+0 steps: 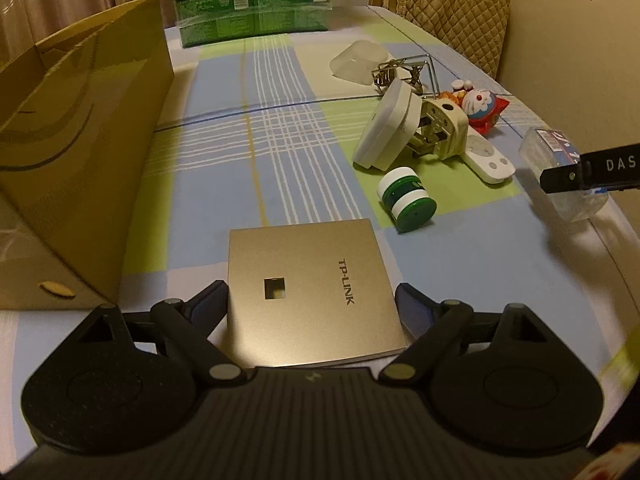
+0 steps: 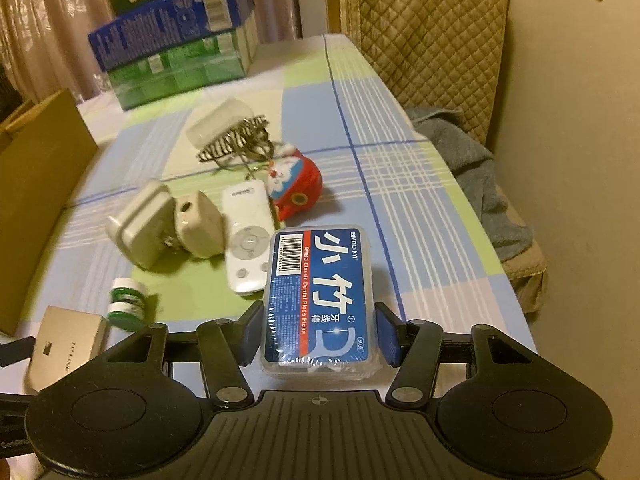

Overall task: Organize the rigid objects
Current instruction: 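Carry the panel and toothpick box with both tools over the cardboard box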

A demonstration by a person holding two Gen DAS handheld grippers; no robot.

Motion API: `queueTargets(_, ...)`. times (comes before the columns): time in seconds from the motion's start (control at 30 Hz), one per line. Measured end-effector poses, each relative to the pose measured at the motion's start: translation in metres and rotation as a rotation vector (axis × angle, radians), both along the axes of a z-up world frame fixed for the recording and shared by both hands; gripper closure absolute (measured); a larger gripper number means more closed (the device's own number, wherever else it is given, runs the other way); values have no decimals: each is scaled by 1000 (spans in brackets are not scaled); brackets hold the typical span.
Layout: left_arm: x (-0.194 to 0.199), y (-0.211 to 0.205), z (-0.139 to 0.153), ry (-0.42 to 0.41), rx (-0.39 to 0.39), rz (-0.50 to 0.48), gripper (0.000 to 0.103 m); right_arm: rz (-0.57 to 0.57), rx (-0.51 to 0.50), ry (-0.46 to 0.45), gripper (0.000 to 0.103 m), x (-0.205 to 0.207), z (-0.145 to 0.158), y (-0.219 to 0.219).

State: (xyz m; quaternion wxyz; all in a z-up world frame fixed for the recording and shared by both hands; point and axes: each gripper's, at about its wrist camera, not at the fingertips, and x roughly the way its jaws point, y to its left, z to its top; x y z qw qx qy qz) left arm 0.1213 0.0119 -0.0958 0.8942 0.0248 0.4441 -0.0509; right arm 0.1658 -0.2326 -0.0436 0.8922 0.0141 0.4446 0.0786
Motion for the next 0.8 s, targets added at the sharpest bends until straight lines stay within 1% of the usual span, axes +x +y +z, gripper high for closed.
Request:
queueTargets(0.23,-11,7,29,-51,-9,6,16,39,33,-42,49,-21,26,16)
queueTargets(0.33,-15,11,50,-87,-18,5,16,71,50,-81,49,-27,46,27)
queueTargets(0.47,-19,22,85,-146,-28,8,16,131,96,-151,49,-33,81,48)
queueTargets(0.53,-20,34,106,-177,-34,19,16,182,125,-184,49,-34,100,67)
queueTargets(0.63,-20,58,135,-216,-18,40,16,271,165,-222,49,-32,123,103)
queueTargets(0.8,-12,116,166,-232,8,96,16,419,229,-229,49,-21,144,177)
